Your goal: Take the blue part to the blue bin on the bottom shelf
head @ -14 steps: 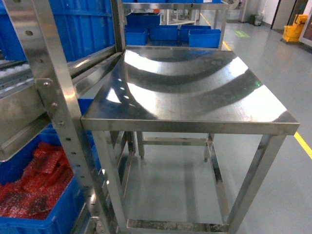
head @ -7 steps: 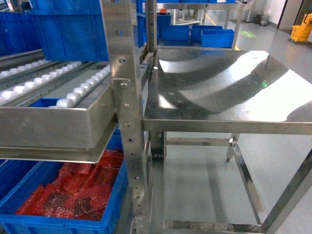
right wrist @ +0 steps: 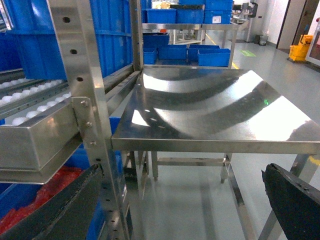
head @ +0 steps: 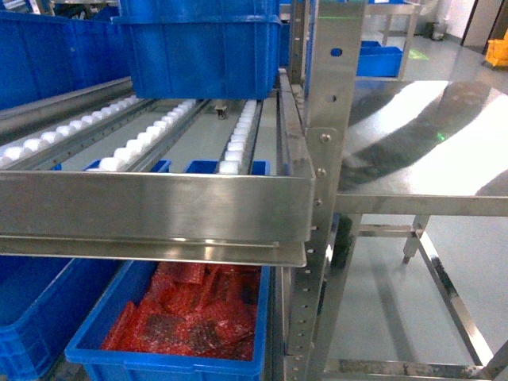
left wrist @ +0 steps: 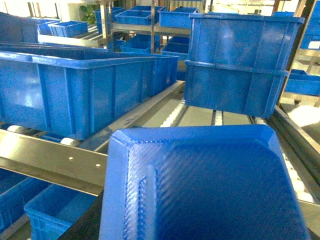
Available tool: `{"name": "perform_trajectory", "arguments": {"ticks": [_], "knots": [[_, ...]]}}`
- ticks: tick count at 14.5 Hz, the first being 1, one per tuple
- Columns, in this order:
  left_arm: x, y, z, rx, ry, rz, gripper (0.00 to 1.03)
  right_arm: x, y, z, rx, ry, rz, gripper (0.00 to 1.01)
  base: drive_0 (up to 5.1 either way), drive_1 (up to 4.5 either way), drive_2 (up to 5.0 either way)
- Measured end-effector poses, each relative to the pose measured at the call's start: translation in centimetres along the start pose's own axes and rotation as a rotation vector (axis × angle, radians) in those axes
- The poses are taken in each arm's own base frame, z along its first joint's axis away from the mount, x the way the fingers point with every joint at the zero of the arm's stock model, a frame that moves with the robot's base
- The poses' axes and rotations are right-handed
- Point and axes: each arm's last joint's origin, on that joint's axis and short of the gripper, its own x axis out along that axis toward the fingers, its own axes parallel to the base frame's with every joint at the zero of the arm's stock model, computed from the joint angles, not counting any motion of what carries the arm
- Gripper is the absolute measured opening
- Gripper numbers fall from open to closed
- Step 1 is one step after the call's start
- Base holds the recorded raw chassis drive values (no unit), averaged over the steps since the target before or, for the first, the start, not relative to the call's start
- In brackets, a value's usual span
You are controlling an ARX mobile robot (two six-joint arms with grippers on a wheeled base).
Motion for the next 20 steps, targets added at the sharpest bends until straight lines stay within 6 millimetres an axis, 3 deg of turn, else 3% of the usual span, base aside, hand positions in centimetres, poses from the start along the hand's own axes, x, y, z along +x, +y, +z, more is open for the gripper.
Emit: {"name": "perform_trajectory", "arguments": {"ticks": [17,20], "knots": [[-0.01,0.0,-0.01,0.001,0.001,-0.001,0.44,0.0,0.0,-0.02,0.0,0.002,0.0,0.98,-5.0,2.41,2.4],[0.0,0.09,0.06,-0.005,-0.004,0.011,0.44,0.0,0.01,-0.03,0.0,0.003,0.004,0.98,0.0,0.0,0.0]]}}
